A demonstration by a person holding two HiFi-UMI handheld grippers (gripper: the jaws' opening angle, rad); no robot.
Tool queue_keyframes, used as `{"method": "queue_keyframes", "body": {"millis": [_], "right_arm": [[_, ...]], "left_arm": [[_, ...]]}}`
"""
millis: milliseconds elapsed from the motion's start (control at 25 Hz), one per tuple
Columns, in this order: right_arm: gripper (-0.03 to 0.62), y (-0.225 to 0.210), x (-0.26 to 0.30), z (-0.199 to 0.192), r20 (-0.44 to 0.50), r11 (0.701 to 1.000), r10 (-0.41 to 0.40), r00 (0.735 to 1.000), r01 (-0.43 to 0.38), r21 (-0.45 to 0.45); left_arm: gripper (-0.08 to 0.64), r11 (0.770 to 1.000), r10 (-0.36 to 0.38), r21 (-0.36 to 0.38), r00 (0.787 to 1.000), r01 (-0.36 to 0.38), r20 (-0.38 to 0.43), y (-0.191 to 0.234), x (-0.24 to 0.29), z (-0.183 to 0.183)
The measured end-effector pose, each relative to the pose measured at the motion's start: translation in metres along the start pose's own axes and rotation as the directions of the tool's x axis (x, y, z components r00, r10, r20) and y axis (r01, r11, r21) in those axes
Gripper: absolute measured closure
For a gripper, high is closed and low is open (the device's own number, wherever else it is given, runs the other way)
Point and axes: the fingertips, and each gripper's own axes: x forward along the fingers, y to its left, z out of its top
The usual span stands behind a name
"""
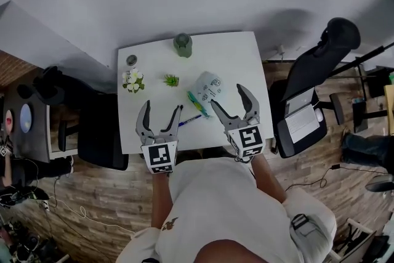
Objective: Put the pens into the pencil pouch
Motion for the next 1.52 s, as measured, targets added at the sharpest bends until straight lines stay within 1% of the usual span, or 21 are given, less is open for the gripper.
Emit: {"method": "queue_keyframes", "body": {"millis": [200,360,560,760,1000,1120,1240,1520], "right_arm": [[0.229,0.002,0.021,-0.022,-0.064,1.0,0.026,0.998,-0.025,0.006],[0.254,0.013,0.036,-0.045,-0.127,0.998,0.057,0.99,-0.056,0.01],[0.272,0.032,0.047,-0.074,-0.205,0.997,0.073,0.976,-0.072,0.012],[0.285,0.05,0.057,-0.103,-0.275,0.996,0.085,0.958,-0.083,0.018],[0.308,0.073,0.061,-0.133,-0.333,0.995,0.1,0.937,-0.1,0.019],[0.319,0.09,0.063,-0.146,-0.364,0.991,0.131,0.922,-0.128,0.031],[0.328,0.106,0.066,-0.158,-0.39,0.986,0.163,0.906,-0.162,0.035],[0.36,0.138,0.074,-0.189,-0.45,0.97,0.229,0.863,-0.24,0.034]], "left_arm": [[0.196,1.0,-0.023,-0.003,0.997,0.023,-0.073,0.004,0.017,-0.033],[0.199,0.998,-0.055,-0.019,0.988,0.053,-0.145,0.009,0.025,-0.068],[0.21,0.992,-0.126,-0.047,0.967,0.118,-0.221,0.009,0.031,-0.111],[0.227,0.983,-0.181,-0.068,0.946,0.169,-0.267,0.012,0.032,-0.143],[0.268,0.97,-0.244,-0.088,0.909,0.228,-0.338,0.01,0.022,-0.186],[0.289,0.963,-0.27,-0.095,0.888,0.253,-0.373,0.007,0.015,-0.208],[0.305,0.957,-0.288,-0.092,0.871,0.274,-0.399,0.004,0.011,-0.224],[0.348,0.947,-0.318,-0.117,0.831,0.298,-0.457,-0.001,0.002,-0.261]]}}
